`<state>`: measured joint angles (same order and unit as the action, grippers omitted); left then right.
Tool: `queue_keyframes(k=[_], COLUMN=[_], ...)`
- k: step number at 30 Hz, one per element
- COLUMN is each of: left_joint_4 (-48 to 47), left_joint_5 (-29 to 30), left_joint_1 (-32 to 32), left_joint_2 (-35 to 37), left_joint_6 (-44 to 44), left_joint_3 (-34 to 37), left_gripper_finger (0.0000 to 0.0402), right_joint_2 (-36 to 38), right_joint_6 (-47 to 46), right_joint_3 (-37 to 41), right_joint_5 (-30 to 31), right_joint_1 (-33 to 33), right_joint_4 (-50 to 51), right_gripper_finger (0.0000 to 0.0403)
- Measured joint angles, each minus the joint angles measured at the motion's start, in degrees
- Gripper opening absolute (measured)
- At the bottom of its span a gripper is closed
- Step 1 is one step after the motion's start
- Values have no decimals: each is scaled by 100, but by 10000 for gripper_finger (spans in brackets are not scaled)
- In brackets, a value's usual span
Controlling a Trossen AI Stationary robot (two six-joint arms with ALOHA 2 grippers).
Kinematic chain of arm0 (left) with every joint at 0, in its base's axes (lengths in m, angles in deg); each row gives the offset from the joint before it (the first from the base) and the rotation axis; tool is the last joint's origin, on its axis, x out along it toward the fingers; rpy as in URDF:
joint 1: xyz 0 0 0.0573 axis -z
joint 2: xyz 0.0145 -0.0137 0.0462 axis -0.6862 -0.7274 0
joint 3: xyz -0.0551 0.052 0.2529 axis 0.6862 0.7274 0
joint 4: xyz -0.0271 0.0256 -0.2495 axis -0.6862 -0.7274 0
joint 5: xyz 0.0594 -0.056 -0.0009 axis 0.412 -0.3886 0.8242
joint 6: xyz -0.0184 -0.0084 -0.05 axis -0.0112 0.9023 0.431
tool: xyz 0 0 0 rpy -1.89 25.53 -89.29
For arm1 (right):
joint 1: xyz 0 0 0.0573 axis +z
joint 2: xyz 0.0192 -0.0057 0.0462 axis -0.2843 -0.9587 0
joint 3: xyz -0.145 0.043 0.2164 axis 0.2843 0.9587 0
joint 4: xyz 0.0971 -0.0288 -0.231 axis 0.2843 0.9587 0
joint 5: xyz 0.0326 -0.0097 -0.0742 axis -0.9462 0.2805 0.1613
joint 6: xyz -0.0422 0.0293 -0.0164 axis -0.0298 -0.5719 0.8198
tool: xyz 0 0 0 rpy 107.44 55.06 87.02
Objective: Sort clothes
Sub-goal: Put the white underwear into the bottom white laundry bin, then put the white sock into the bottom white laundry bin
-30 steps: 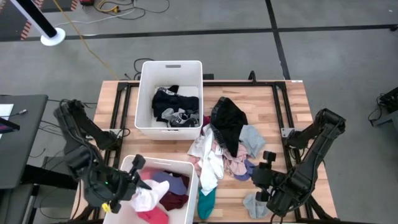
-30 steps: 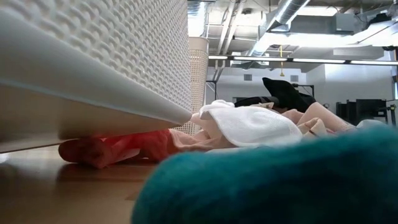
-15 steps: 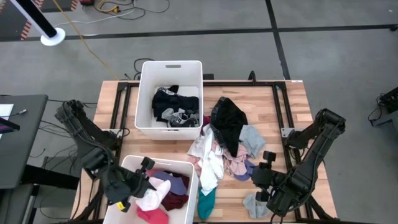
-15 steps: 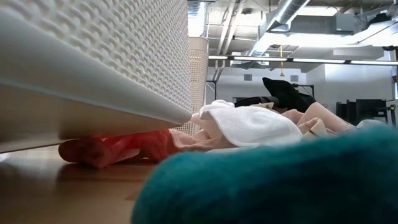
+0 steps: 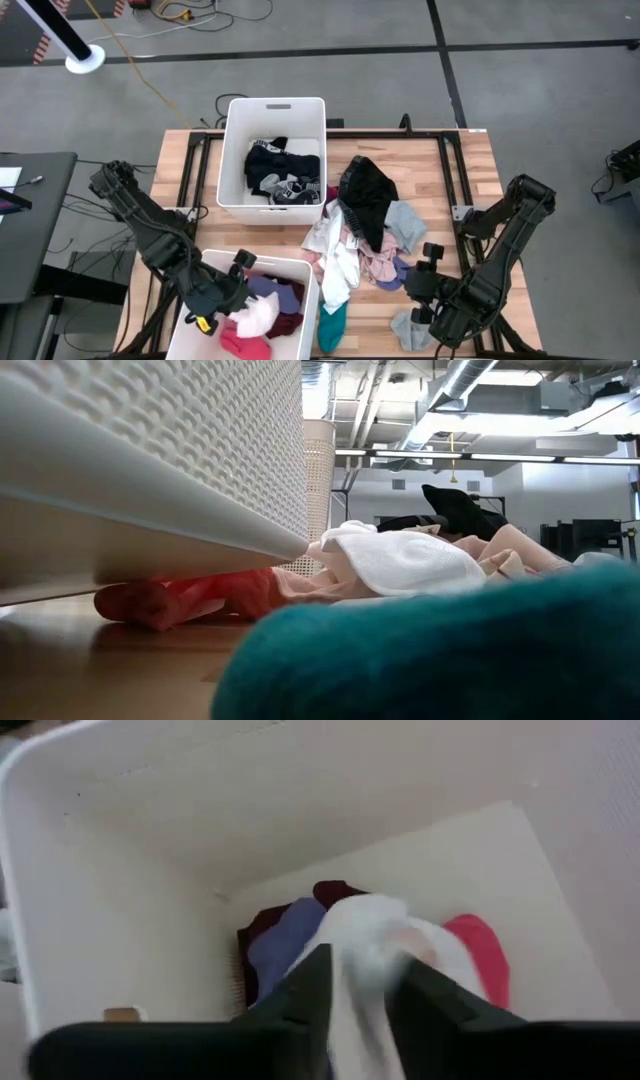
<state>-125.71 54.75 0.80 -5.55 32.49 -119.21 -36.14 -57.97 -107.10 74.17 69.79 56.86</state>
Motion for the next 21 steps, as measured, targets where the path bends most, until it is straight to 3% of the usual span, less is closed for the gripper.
queue_keyframes(k=[9, 21], left_joint_4=[81, 543], left_joint_5=[-75, -422], left_joint_1=[-87, -80], left_joint_2=[0, 7], left_joint_6=[-77, -659], left_joint_3=[-3, -113], left_gripper_finger=[189, 195], right_joint_2=[0, 2], right_joint_6=[2, -46], right_joint_3=[0, 0], right_joint_5=[0, -343], right_joint_1=[0, -4], right_joint_4=[-30, -433], right_gripper_finger=[137, 137])
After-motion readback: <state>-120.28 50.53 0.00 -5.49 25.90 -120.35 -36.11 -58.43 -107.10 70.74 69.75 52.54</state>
